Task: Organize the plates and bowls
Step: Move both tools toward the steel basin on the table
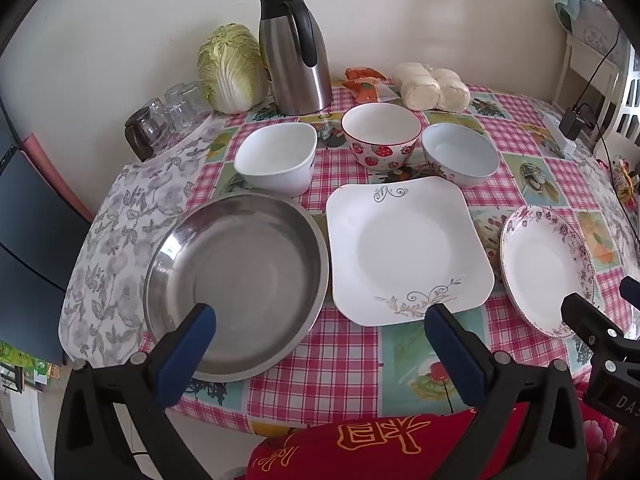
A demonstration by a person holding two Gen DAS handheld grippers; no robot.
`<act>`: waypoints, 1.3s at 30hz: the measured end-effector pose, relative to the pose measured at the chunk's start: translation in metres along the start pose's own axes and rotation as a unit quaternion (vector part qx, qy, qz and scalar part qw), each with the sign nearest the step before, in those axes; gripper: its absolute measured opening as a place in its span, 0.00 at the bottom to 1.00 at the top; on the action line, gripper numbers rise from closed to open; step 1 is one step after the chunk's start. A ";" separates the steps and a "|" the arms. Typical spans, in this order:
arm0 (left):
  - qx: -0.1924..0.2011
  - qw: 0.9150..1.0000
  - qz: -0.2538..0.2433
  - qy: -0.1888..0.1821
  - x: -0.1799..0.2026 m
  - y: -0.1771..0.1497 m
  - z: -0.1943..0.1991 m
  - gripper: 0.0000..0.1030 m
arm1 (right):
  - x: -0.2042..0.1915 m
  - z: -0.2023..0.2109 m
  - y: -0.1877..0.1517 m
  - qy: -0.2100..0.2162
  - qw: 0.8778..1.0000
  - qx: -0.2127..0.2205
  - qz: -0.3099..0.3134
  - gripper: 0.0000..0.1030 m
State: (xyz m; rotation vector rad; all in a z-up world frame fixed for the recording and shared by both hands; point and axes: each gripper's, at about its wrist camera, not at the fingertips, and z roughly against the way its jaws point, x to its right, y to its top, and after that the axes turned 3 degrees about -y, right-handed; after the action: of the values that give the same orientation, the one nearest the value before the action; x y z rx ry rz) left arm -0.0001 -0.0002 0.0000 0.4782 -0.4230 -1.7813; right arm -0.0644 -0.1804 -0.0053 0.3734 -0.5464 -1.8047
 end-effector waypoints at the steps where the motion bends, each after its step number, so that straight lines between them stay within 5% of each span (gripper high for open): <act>1: -0.001 1.000 -0.001 0.001 0.000 0.000 0.000 1.00 | 0.000 0.000 0.000 0.000 1.000 -0.002 0.000 1.00; 16: -0.031 0.998 0.007 -0.049 -0.008 -0.001 -0.010 1.00 | -0.001 -0.001 -0.003 0.007 1.000 -0.018 0.011 1.00; 39: -0.045 0.997 0.047 -0.031 -0.009 0.036 -0.030 1.00 | -0.010 -0.017 0.032 0.001 1.000 -0.026 0.005 1.00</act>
State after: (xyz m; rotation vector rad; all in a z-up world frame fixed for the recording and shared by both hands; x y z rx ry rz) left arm 0.0477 -0.0020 -0.0060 0.3358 -0.4003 -1.7194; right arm -0.0271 -0.1816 -0.0029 0.3375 -0.4984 -1.8055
